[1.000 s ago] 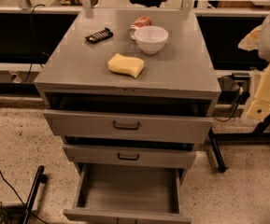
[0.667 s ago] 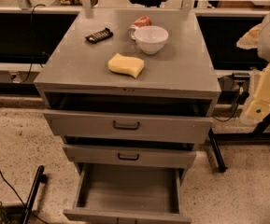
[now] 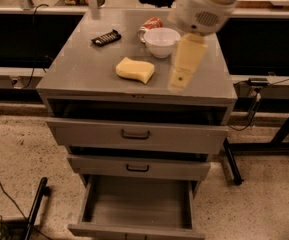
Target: Place sponge into bottom drawer
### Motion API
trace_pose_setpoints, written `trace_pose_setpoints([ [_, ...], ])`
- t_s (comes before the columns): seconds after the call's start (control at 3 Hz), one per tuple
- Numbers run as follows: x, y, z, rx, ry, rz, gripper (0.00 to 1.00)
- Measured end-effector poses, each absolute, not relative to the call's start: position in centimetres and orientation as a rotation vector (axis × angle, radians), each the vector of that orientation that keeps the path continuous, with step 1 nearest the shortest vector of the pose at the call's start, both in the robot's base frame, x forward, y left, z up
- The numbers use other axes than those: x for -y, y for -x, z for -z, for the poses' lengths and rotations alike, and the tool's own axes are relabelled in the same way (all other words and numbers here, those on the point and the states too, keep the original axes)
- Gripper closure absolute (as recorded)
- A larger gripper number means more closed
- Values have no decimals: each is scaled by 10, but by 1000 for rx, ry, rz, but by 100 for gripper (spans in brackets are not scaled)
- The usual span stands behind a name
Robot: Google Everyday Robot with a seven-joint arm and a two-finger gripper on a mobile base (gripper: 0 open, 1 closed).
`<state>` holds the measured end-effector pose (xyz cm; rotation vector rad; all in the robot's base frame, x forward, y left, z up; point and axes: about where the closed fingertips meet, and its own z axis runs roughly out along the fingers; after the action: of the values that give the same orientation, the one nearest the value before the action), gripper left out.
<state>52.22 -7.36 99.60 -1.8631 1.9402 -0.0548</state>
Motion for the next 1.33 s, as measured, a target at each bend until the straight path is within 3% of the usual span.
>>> trace_pose_setpoints([
  [0.33,13,-562,-973,-1931,1830,-6,0],
  [0.67,-10,-598,-926,-1977,1731,-70,0],
  [1.33,-12,-607,-917,-1989,1685,-100,0],
])
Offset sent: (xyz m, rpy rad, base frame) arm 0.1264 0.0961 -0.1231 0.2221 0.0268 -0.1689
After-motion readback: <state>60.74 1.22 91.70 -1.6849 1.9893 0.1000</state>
